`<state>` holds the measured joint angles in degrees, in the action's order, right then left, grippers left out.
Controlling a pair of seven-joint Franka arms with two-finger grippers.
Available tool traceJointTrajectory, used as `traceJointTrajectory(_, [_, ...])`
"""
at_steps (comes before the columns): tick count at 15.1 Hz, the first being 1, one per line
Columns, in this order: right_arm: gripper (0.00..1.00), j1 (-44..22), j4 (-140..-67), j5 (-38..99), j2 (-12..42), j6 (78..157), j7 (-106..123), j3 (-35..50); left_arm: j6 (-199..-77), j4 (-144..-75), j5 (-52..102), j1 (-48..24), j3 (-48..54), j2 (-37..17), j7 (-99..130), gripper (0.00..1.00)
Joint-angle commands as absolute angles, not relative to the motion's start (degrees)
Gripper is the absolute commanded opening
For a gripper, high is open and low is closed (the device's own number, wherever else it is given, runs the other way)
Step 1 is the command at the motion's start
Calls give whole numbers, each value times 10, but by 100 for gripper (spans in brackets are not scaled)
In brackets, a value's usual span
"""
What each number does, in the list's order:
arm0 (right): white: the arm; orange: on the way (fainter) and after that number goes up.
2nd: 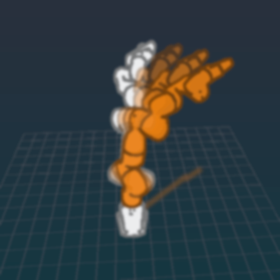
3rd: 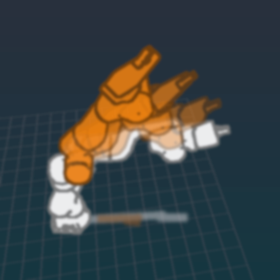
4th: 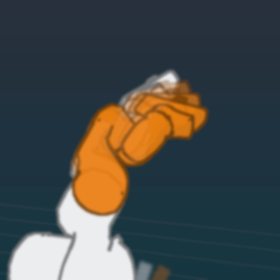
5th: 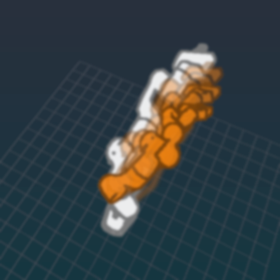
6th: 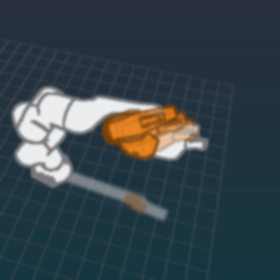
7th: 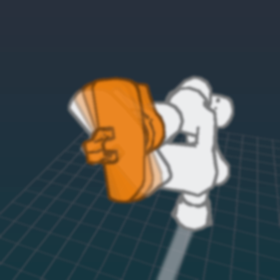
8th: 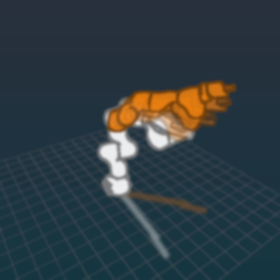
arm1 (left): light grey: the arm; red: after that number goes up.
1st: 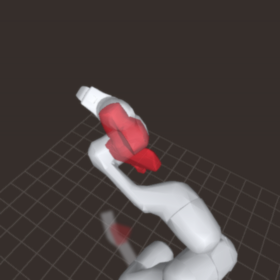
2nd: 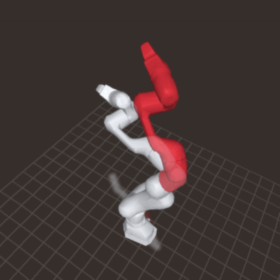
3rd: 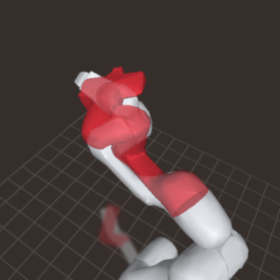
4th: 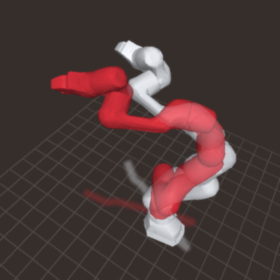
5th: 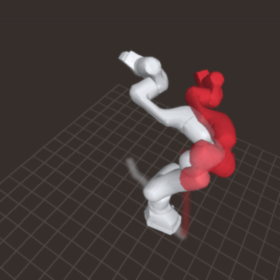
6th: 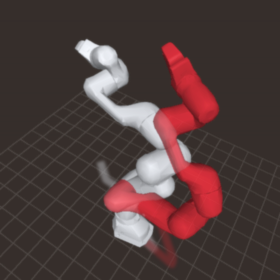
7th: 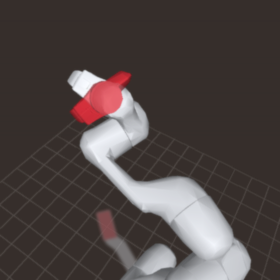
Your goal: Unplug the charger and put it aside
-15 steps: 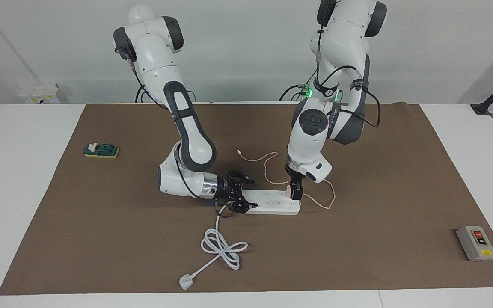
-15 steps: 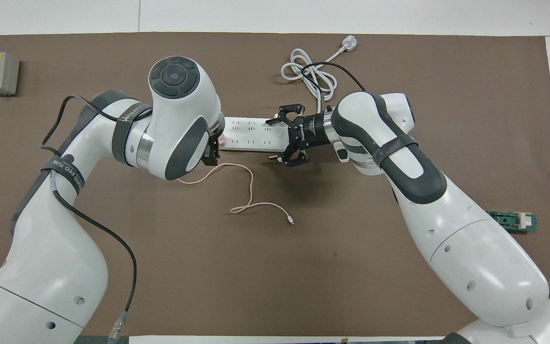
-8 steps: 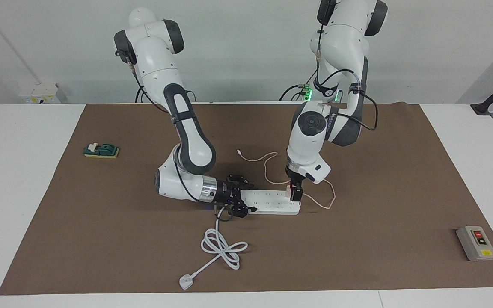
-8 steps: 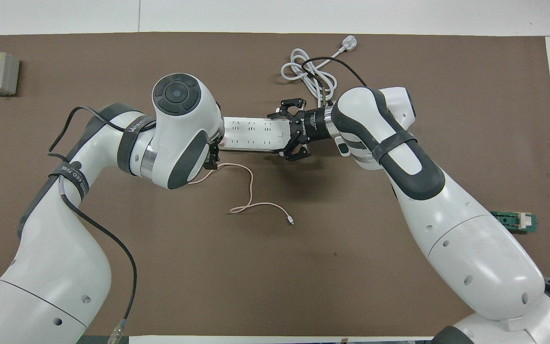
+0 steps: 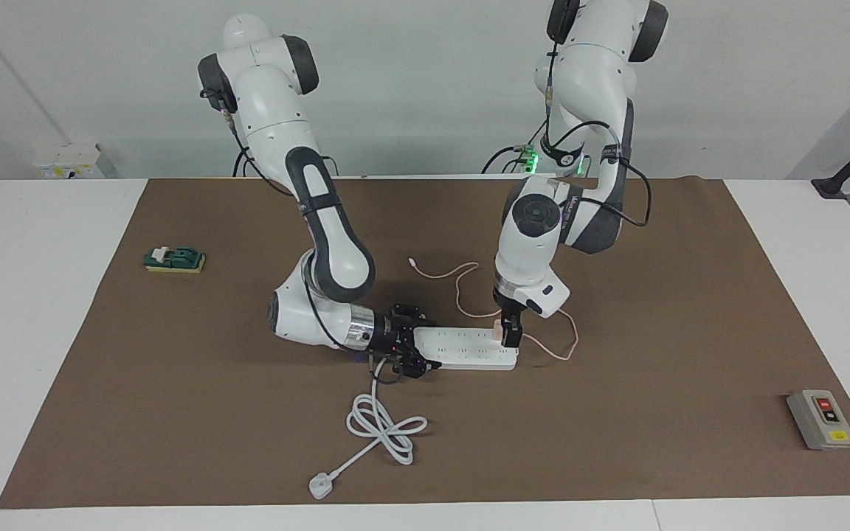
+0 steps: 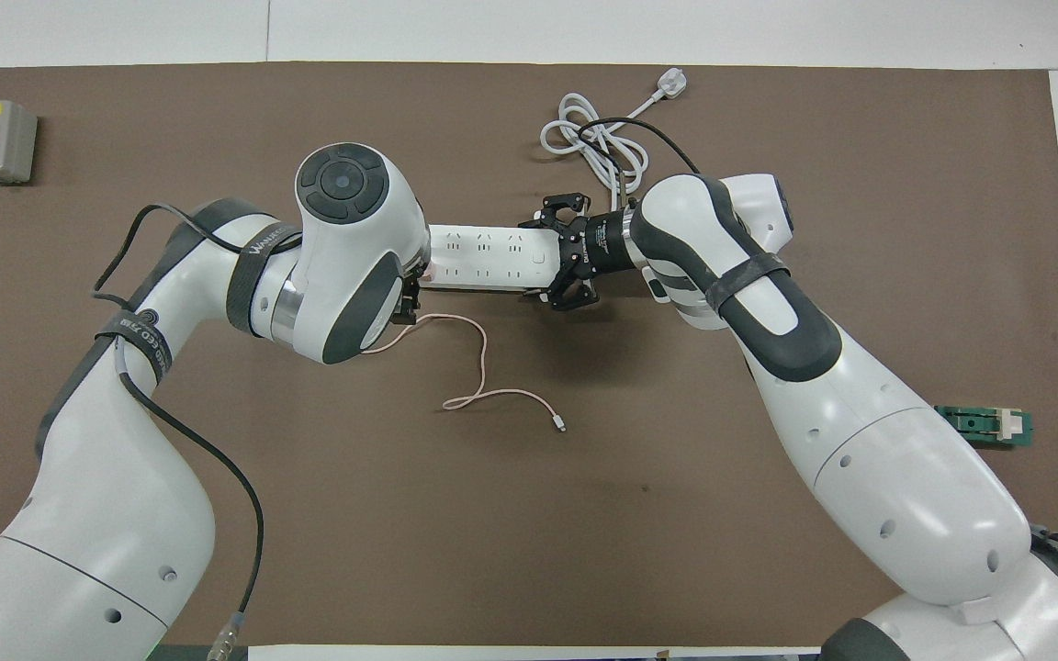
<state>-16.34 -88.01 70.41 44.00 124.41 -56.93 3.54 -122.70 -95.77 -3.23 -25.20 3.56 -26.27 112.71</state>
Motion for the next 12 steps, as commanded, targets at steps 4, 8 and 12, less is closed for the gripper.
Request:
traceJointTrajectory(4, [0,-163,-874,698,447,1252,-543,39,-1232,-950,-41,-265,29,-270,1131,59])
traceJointTrajectory(8, [0,-163,-876,698,447,1254,-541,39,-1255,-956,-41,-272,29,-271,1131,0])
traceJointTrajectory(12, [0,-163,-876,698,447,1254,-541,39,-1259,-961,-42,-277,29,-271,1132,0])
